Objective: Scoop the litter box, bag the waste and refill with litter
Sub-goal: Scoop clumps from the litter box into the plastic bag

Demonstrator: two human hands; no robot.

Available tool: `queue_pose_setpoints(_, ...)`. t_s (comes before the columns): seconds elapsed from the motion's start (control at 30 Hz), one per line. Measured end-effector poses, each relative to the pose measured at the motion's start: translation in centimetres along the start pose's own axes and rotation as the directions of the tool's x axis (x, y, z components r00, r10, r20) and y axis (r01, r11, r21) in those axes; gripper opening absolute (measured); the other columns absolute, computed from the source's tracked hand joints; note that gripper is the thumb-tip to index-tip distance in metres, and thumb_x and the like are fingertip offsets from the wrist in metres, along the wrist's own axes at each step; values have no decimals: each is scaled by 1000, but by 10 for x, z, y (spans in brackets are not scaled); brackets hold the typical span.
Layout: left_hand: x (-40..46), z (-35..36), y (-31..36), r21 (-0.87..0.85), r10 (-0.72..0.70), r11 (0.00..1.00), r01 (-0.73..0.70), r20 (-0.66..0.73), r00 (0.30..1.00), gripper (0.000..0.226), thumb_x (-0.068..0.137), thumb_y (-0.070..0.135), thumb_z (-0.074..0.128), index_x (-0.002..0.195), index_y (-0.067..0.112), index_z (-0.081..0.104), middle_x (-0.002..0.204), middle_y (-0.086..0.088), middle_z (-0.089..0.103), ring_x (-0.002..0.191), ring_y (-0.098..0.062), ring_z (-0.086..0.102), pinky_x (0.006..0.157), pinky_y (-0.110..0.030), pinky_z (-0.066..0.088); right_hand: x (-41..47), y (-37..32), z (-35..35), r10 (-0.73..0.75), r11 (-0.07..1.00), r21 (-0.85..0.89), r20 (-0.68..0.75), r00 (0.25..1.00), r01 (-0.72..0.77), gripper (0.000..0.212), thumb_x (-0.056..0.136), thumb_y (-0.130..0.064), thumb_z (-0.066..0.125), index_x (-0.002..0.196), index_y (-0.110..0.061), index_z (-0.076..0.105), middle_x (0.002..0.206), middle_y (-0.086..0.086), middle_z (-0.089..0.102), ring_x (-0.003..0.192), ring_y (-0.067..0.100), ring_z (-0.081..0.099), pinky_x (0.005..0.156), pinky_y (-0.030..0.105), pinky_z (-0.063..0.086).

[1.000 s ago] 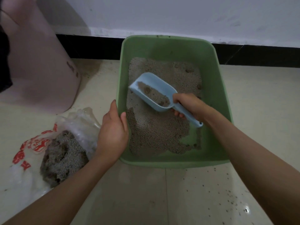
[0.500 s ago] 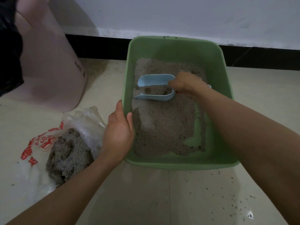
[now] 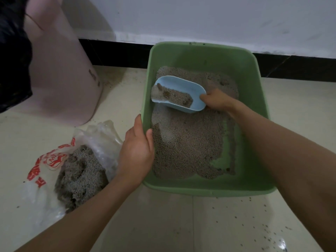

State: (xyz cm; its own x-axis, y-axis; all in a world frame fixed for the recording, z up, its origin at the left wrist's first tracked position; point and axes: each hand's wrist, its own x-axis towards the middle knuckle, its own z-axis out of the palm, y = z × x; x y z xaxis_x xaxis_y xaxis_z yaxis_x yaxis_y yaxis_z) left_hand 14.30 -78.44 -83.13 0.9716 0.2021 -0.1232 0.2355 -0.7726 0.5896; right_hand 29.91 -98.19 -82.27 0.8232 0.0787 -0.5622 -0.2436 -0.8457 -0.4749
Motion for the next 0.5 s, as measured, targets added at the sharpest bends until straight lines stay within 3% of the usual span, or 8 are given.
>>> queue_pose_setpoints(0.13,1,-1,-2,14,0,1000,0,4,1000,48,98,26,27,143,10,21,119,-21,51,110,-35,45,83,-43,40,-20,3,1,-14,996,85,0,1000,14,24,99,-19,37,101,-6,56,98,9,50,76,15,49,64,23,36)
queue_pose_setpoints(0.27,2,-2,-1,17,4,1000,-4,10,1000,47,98,25,26,143,11,21,116,-21,52,108,-35,47,82,-44,41,-42,11,-3,-6,991,133,14,1000,4,27,99,-18,36,98,0,57,95,17,57,70,11,47,57,19,33)
queue_pose_setpoints(0.37,2,-2,0,24,2,1000,-3,25,1000,46,98,25,26,142,11,22,118,-22,52,109,-36,47,86,-47,42,-62,13,-6,-16,984,175,-2,1000,16,24,99,-15,36,91,-4,56,82,6,53,64,9,44,56,17,36)
queue_pose_setpoints(0.43,2,-2,0,45,1,999,-3,40,999,48,98,26,27,142,10,20,122,-22,50,112,-36,46,89,-48,43,-76,13,-7,-42,983,176,-20,999,44,28,98,-14,36,79,-7,55,76,5,51,60,9,42,51,12,37)
queue_pose_setpoints(0.5,4,-4,-2,73,1,997,-7,86,996,52,99,29,27,144,8,14,128,-22,46,118,-36,42,93,-47,41,-90,11,-7,-71,983,166,-33,997,75,34,99,-17,36,70,-7,52,73,6,51,58,11,41,53,16,38)
